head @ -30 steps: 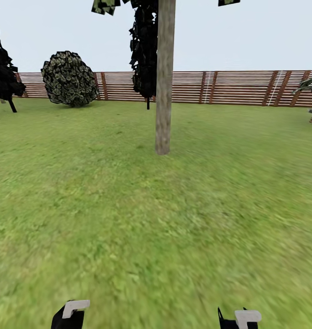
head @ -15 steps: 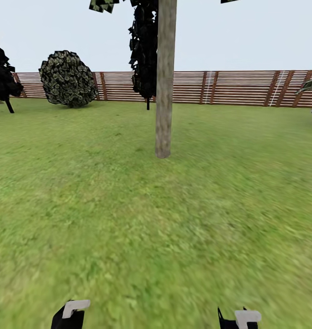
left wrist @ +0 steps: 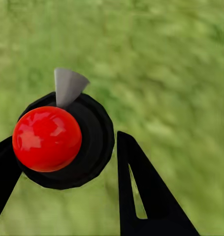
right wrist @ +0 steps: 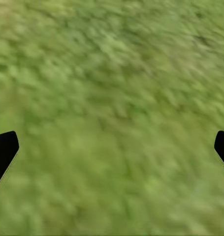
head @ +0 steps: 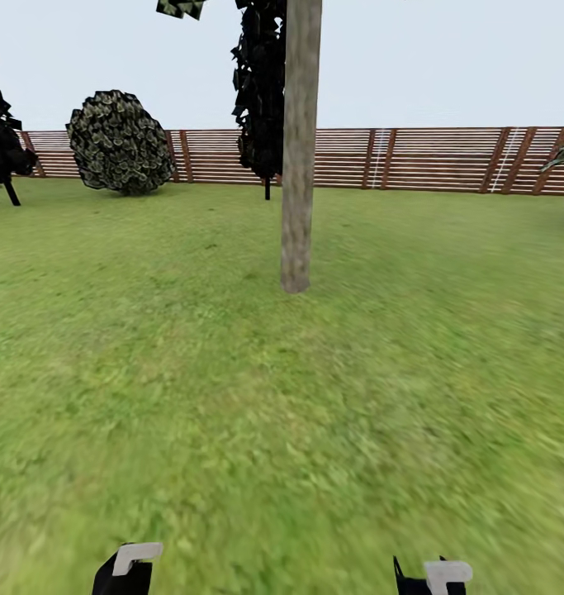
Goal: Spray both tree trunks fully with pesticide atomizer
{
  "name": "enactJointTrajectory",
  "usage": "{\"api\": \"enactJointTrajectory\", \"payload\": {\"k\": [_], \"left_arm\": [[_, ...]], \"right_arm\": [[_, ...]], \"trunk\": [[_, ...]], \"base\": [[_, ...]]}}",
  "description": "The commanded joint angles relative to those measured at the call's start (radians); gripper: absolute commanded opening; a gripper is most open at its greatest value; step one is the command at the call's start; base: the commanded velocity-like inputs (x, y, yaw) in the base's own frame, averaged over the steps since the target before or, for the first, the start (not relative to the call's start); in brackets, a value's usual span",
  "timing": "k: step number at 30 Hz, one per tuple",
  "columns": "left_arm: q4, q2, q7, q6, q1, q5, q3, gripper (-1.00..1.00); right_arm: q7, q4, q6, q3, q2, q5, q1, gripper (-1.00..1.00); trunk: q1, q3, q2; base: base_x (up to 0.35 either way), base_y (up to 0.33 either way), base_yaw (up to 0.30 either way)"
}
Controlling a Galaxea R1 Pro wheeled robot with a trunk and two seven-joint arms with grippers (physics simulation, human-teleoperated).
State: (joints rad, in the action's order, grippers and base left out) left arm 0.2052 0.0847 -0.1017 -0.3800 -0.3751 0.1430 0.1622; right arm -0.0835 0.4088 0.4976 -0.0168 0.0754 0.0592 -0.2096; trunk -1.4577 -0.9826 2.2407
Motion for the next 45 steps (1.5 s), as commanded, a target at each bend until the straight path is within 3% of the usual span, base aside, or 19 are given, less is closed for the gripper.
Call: {"api": "enactJointTrajectory", "payload": {"k": [1,45], "left_arm": [[-0.001,0.0,-0.004,-0.004,-0.001,0.011,0.005,-1.0],[-0.001,0.0,-0.004,-0.004,-0.001,0.011,0.005,-1.0]], "right_arm": [[-0.004,-0.001,0.002,-0.002,0.0,0.006,-0.001,1.0],[-0.004,-0.001,0.002,-0.002,0.0,0.005,-0.001,1.0]], "trunk": [[0.0,-0.001,0.0],[0.0,-0.001,0.0]], "base": [[0.344,0.0,0.0],[0.344,0.0,-0.028]]}}
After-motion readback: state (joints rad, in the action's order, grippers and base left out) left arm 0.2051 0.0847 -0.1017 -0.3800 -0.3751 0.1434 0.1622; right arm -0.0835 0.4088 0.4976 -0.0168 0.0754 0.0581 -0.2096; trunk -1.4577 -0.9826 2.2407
